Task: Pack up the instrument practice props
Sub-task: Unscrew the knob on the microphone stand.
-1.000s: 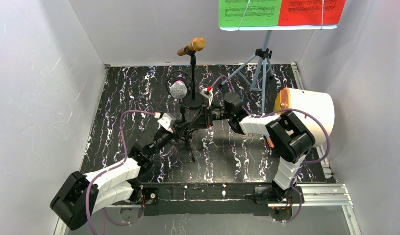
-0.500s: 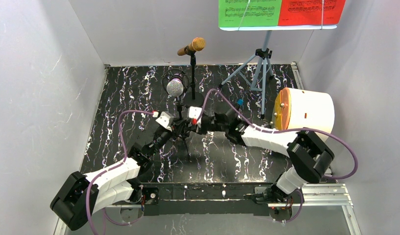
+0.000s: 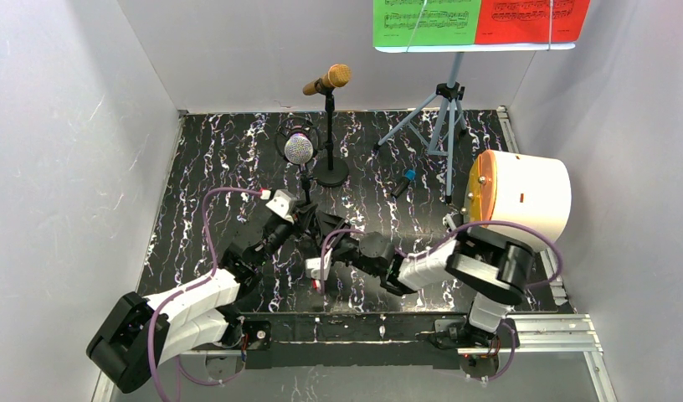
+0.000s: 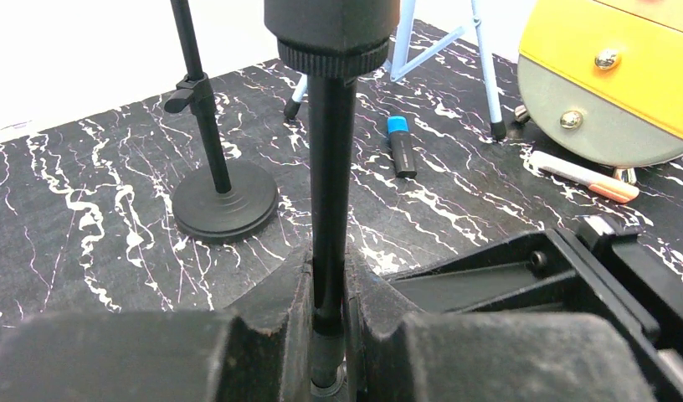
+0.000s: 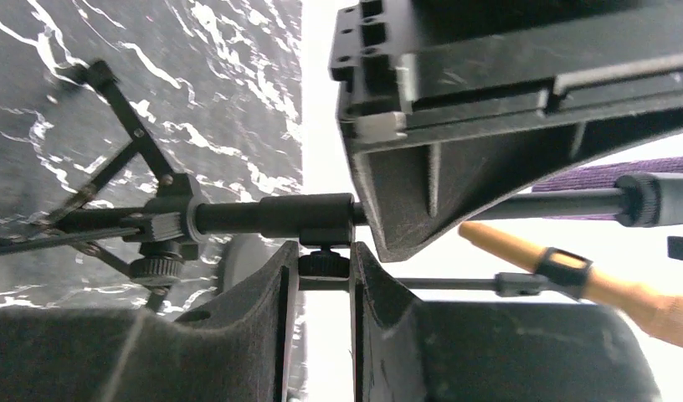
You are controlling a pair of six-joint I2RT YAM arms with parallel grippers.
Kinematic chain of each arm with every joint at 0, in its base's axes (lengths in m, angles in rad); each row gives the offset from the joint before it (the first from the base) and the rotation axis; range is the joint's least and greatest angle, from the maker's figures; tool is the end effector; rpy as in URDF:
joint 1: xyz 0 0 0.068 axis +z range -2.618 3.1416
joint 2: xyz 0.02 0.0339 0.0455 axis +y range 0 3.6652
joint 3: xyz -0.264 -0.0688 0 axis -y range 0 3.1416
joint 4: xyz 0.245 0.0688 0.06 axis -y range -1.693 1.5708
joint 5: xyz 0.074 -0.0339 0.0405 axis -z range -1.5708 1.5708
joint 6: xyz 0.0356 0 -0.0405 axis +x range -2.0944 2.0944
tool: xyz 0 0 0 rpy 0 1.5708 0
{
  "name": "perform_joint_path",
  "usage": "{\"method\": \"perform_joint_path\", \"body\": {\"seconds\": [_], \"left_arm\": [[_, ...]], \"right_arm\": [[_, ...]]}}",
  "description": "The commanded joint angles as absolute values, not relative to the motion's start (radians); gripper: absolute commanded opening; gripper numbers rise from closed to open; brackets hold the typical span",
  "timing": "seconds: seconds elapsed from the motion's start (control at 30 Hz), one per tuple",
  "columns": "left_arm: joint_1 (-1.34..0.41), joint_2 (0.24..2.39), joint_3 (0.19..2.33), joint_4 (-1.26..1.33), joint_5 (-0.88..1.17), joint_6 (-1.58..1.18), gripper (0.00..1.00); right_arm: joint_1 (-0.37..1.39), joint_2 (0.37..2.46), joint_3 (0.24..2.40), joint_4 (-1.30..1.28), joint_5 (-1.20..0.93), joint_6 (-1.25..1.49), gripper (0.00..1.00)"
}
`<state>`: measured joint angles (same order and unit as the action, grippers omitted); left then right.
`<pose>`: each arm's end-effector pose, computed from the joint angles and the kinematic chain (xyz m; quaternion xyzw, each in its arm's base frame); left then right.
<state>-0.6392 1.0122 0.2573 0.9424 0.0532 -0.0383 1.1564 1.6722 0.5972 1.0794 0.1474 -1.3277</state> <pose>0.1652 -0.1252 0.2336 0.2083 0.6030 -0.2719 0.7205 0.1358 0.2956 0.1897 -0.6491 0.2766 -0.1122 0.6997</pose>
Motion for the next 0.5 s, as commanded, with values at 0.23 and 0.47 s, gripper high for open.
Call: {"method": "perform_joint_path", "body": {"seconds": [0.23, 0.47], "left_arm": [[-0.656, 1.021, 0.264, 0.876, 0.106, -0.058, 0.0], [-0.656, 1.025, 0.265, 0.874, 0.106, -0.057, 0.0]], "right_arm": [[1.18, 1.814, 0.545, 1.466, 0.333, -1.476, 0.02], [1.172, 1.566, 0.602, 1.039, 0.195, -0.948, 0.51]]}}
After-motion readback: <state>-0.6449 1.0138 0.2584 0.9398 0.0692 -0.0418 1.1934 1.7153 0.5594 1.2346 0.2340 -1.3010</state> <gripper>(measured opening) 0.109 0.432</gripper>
